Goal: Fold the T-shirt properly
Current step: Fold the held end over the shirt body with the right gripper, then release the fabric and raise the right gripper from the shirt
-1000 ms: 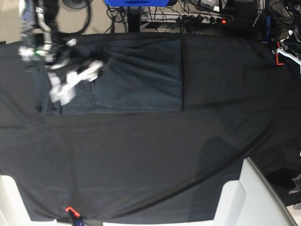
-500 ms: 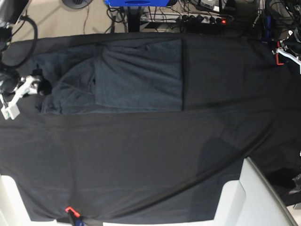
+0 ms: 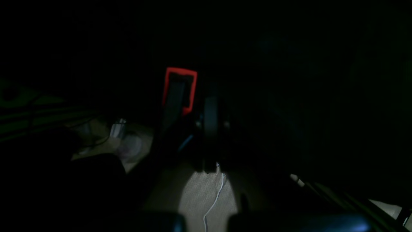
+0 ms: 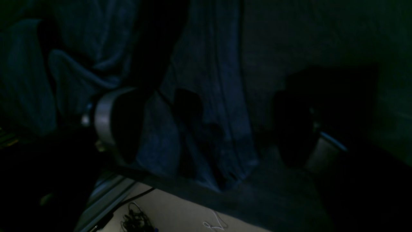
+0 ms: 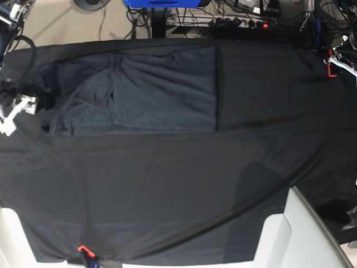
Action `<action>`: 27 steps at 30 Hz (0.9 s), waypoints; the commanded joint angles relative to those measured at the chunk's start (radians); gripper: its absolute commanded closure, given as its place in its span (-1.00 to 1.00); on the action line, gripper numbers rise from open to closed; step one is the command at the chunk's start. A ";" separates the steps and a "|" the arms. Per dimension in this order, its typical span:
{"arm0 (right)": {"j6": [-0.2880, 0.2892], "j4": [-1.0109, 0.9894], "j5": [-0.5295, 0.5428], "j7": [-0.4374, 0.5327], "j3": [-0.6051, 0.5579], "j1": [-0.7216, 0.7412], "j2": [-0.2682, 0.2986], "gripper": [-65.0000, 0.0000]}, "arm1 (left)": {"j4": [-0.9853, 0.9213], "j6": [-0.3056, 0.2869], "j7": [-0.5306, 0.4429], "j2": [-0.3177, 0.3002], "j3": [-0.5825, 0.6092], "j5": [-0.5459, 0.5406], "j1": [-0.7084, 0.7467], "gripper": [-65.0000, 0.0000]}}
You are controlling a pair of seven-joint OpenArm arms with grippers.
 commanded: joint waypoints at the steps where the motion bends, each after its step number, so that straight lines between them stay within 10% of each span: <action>1: 0.007 0.012 0.017 0.004 0.002 0.014 0.017 -0.94 | 0.012 0.000 -0.014 -0.019 -0.009 -0.007 0.003 1.00; 27: 0.007 0.032 0.017 -0.026 -0.187 -0.023 -0.068 -0.94 | 0.011 0.000 -0.014 -0.013 -0.009 -0.007 0.008 1.00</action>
